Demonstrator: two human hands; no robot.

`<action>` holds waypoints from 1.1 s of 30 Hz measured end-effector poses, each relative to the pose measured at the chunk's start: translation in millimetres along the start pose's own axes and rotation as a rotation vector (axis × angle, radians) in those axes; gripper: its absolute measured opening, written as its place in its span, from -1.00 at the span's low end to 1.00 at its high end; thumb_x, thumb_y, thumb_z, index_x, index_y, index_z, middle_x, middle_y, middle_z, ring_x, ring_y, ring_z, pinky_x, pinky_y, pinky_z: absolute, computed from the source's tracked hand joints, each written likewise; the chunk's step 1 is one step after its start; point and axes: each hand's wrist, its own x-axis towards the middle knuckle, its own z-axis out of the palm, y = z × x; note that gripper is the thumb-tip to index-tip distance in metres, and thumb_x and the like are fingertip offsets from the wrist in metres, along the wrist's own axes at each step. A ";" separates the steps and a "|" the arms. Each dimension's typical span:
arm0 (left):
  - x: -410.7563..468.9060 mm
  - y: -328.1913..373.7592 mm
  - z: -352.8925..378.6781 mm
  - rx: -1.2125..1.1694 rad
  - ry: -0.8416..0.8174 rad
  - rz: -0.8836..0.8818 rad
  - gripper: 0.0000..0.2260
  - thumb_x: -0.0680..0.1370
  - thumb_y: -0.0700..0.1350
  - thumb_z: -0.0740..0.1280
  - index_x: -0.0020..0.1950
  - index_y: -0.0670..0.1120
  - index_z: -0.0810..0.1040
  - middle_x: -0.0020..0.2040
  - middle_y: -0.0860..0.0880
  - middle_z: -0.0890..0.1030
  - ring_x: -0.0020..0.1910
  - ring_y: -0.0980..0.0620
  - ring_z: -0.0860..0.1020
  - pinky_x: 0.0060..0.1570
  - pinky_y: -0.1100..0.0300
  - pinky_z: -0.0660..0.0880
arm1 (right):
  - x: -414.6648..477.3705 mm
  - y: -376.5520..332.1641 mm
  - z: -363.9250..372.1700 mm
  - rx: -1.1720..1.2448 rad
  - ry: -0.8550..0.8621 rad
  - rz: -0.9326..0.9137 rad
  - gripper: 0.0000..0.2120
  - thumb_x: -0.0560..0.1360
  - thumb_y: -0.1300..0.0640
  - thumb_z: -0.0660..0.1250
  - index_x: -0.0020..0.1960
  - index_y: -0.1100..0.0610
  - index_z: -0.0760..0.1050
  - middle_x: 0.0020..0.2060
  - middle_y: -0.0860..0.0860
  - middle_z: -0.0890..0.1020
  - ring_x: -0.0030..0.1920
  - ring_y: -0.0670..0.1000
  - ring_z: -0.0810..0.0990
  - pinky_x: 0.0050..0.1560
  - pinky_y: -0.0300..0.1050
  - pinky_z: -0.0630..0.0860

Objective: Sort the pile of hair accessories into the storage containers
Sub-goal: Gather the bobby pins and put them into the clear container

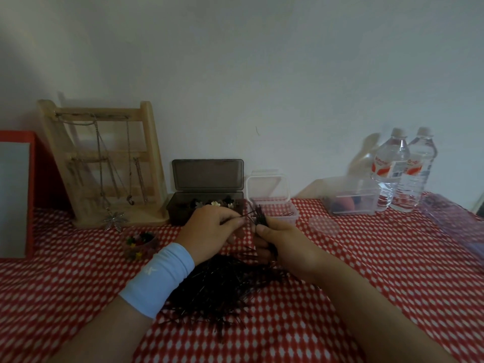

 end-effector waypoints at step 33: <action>-8.6 6.3 5.4 -0.166 0.118 0.010 -0.81 0.59 -0.01 0.25 -0.13 0.04 0.64 -0.17 0.13 0.64 -0.12 0.22 0.58 -0.02 0.28 0.48 | -7.7 -11.2 -0.1 -0.046 0.086 -0.007 -0.73 0.70 0.11 0.10 -0.03 0.18 0.52 -0.24 0.02 0.62 -0.20 -0.01 0.58 -0.15 -0.15 0.50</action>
